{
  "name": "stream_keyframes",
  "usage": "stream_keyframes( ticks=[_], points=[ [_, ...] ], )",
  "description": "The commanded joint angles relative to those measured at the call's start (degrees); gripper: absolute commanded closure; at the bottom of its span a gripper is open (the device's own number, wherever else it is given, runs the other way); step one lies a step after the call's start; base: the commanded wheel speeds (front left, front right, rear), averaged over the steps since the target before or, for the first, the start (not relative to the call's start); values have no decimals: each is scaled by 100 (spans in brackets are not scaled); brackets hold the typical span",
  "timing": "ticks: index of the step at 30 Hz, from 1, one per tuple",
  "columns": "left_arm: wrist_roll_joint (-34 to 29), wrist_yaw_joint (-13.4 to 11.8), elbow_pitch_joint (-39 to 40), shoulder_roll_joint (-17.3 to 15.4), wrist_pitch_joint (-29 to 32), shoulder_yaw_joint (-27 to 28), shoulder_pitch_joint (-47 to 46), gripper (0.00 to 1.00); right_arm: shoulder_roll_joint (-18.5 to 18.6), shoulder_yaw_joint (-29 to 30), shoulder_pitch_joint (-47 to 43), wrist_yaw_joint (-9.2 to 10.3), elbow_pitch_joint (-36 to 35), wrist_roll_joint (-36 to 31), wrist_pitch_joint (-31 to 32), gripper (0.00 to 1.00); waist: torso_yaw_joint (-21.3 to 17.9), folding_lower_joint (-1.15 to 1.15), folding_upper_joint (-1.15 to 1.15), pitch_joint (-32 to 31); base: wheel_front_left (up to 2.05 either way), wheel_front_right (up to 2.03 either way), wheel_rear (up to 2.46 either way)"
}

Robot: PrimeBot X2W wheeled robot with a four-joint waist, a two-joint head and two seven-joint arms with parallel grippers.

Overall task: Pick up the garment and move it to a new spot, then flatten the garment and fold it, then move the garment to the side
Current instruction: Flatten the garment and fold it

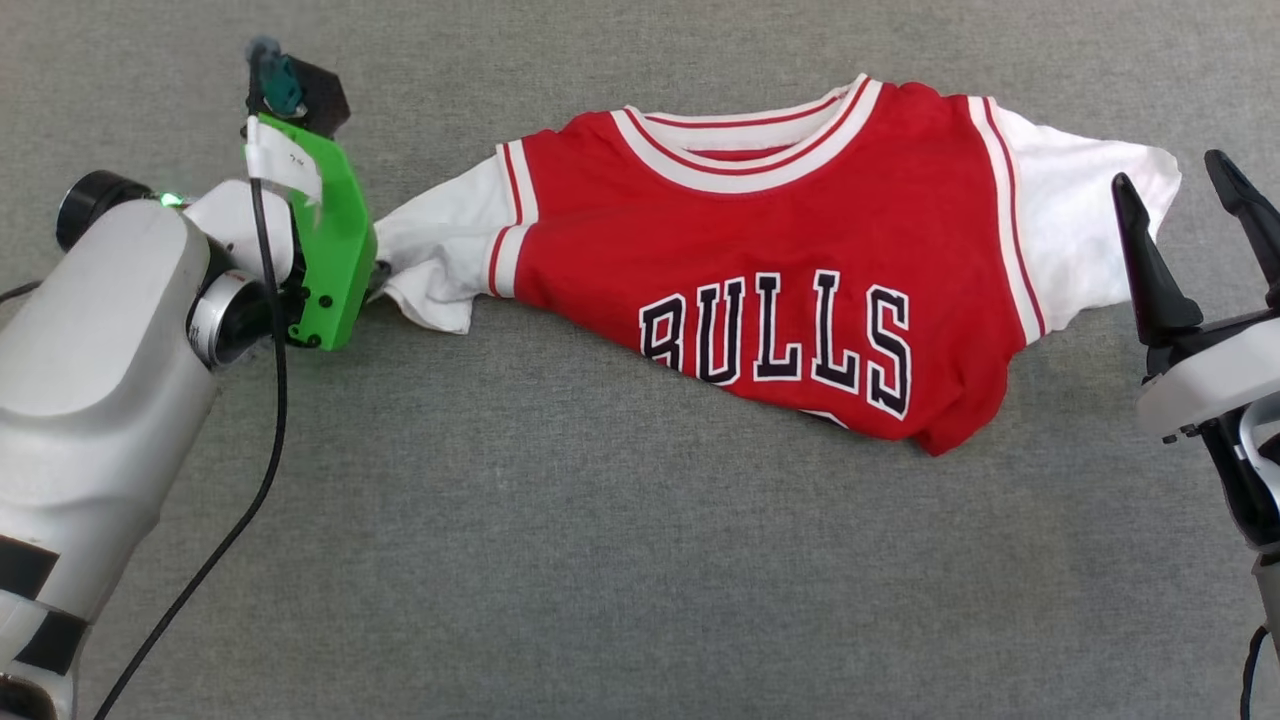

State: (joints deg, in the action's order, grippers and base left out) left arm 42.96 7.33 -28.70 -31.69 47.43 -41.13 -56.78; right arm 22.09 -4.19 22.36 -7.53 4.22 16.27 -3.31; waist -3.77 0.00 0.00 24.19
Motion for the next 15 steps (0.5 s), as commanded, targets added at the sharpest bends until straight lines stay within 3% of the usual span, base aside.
stream_keyframes(
  ticks=[1,10,11,13,15],
  points=[
    [68,15,-144,-62,-4,-109,-52,0,-7,-2,70,4,-4,-16,-12,0,-112,0,0,114,0,0,0],
    [698,15,-539,-61,308,-724,247,0,72,8,103,4,43,22,-8,0,-106,0,0,150,0,0,0],
    [751,15,-500,-74,329,-810,254,18,82,15,115,4,49,21,0,0,-88,0,0,147,0,0,0],
    [817,15,-468,-100,340,-950,251,100,100,3,149,4,61,21,14,0,-50,0,0,139,0,0,0],
    [892,15,-484,-91,282,-1042,215,100,128,-7,195,4,76,43,27,0,-1,0,0,120,0,0,0]
  ],
)
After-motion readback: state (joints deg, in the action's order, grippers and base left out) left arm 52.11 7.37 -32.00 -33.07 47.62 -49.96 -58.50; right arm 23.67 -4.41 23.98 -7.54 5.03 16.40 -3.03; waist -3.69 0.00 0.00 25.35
